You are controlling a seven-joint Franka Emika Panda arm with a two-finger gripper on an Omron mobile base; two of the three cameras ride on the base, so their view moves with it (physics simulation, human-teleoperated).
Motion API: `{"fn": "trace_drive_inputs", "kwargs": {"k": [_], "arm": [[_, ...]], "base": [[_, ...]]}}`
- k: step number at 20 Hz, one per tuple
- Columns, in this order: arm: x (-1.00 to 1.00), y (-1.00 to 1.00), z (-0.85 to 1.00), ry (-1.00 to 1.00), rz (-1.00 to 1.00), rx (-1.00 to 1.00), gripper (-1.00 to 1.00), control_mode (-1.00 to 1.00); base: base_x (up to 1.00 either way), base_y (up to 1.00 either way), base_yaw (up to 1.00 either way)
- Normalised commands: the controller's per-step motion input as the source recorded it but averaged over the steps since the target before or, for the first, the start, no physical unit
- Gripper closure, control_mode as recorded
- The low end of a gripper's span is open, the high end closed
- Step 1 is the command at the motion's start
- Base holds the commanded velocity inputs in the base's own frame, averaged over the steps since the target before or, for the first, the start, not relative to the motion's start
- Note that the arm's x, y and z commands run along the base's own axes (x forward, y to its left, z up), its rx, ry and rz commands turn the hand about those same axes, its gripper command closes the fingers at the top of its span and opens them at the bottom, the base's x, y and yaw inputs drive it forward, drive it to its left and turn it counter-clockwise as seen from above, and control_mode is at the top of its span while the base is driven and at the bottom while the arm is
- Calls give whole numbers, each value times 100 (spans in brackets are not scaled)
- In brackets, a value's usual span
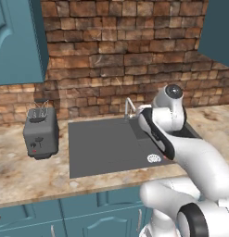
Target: Pick up the sponge and bar soap from the sink, and place them back in the cabinet, and close the cabinet doors.
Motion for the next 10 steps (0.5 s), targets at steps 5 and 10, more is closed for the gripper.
{"fn": "trace_drive_inputs", "kwargs": {"k": [5,10], "arm": [[-40,0,0,-8,0,0,100,-100],[-56,0,15,-9,0,0,100,-100]], "base": [[0,0,0],[0,0,0]]}}
